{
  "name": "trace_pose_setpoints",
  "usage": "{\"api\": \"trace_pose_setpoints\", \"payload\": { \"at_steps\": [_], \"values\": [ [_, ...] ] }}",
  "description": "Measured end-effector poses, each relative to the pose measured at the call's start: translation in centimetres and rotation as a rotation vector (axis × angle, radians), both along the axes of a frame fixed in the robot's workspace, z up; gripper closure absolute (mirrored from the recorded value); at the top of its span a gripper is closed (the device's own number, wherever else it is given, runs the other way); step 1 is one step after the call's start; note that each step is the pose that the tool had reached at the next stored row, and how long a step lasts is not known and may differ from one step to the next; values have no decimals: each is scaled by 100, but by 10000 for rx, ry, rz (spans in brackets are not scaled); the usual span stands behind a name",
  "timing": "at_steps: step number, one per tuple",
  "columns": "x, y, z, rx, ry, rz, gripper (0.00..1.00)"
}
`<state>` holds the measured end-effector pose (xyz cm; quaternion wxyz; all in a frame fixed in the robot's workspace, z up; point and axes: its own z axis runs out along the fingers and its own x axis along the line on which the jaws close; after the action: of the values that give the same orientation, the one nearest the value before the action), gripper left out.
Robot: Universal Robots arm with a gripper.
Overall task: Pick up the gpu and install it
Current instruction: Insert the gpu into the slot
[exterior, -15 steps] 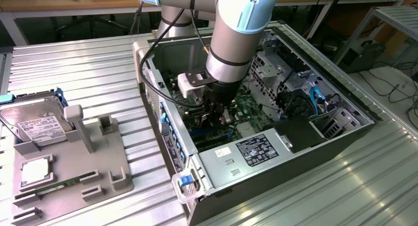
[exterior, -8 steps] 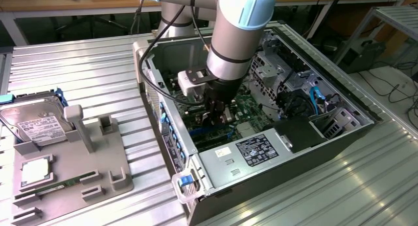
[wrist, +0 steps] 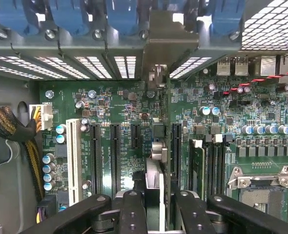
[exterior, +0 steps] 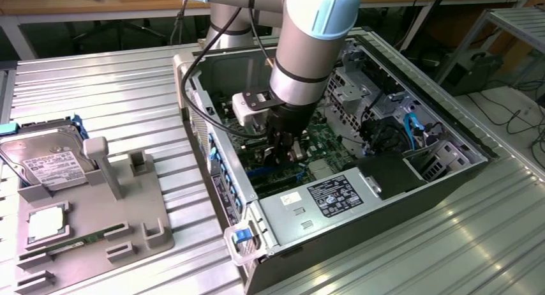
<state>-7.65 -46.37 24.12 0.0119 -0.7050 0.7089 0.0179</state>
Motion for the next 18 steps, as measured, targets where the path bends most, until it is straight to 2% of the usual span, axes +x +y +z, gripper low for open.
{"api": "trace_pose_setpoints", "payload": {
  "at_steps": [4, 9, 18],
  "values": [
    [0, 0, -24, 2, -1, 0, 72],
    [0, 0, -102, -2, 4, 0, 72],
    [1, 7, -108, -5, 1, 1, 72]
  ]
}}
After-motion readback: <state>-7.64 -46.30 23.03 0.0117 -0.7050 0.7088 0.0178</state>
